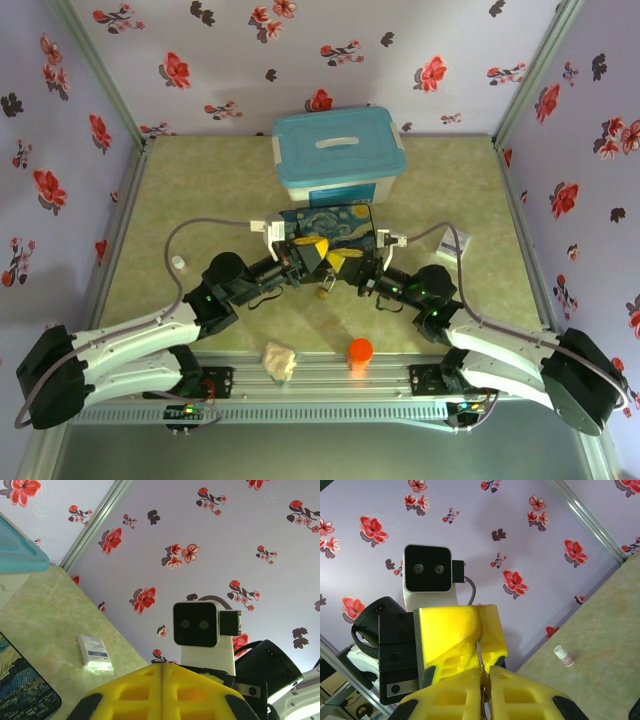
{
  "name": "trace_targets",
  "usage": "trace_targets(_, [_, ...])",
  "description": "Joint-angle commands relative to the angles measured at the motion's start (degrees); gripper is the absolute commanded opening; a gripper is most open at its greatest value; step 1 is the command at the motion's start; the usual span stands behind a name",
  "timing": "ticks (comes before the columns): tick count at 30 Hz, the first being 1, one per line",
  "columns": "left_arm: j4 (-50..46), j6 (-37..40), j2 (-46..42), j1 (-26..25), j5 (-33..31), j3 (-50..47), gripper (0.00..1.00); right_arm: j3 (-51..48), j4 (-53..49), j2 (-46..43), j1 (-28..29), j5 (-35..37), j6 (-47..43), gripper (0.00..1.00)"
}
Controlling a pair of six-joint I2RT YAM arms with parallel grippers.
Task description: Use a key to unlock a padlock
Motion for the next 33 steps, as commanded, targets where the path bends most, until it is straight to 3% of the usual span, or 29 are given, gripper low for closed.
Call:
trace_targets(1, [2.33, -0.53, -0.54, -0.33, 0.07, 1.25, 0.0, -1.07, 3.6, -0.95, 0.39, 0.5, -0.22, 0.18])
trace_targets(2, [2.35, -0.52, -0.49, -0.34, 0.05, 1.26, 0.0, -1.3, 3.52, -0.89, 0.46, 0.87, -0.14, 0.26])
trace_targets(5, [2.34, -0.61, -0.45, -0.34, 0.09, 1.56, 0.0, -1.25, 3.66, -0.6, 0.49, 0.63, -0.29, 0.27])
trace_targets(15, [3.64, -1.68, 0.42, -0.27, 0.06, 0.95, 0.0, -0.72, 8.39, 2.12, 0.64, 0.12, 0.34, 0.19])
trace_targets(18, [3.91, -1.68, 0.43, -0.32, 0.06, 0.77, 0.0, -0.7, 9.05, 3.21, 0.69, -0.3, 0.83, 0.21])
trace_targets(24, [3.59, -1.43, 0.09, -0.33, 0.05, 0.74, 0.0, -1.74, 10.79, 3.53, 0.76, -0.23, 1.22, 0.13])
trace_targets(27, [3.39, -1.28, -0.05, -0.34, -0.05, 0.62, 0.0, -2.65, 10.68, 2.61, 0.79, 0.9, 1.01, 0.0])
trace_targets(31, [1.72, -1.16, -0.85, -0.34, -2.45, 0.12, 0.0, -3.04, 8.17, 0.69, 0.79, 1.3, 0.09, 0.0])
trace_targets(33, [-0.88, -0.62, -1.88, -0.29, -5.31, 0.07, 0.31, -3.09, 5.96, -0.54, 0.78, 1.43, -0.37, 0.0])
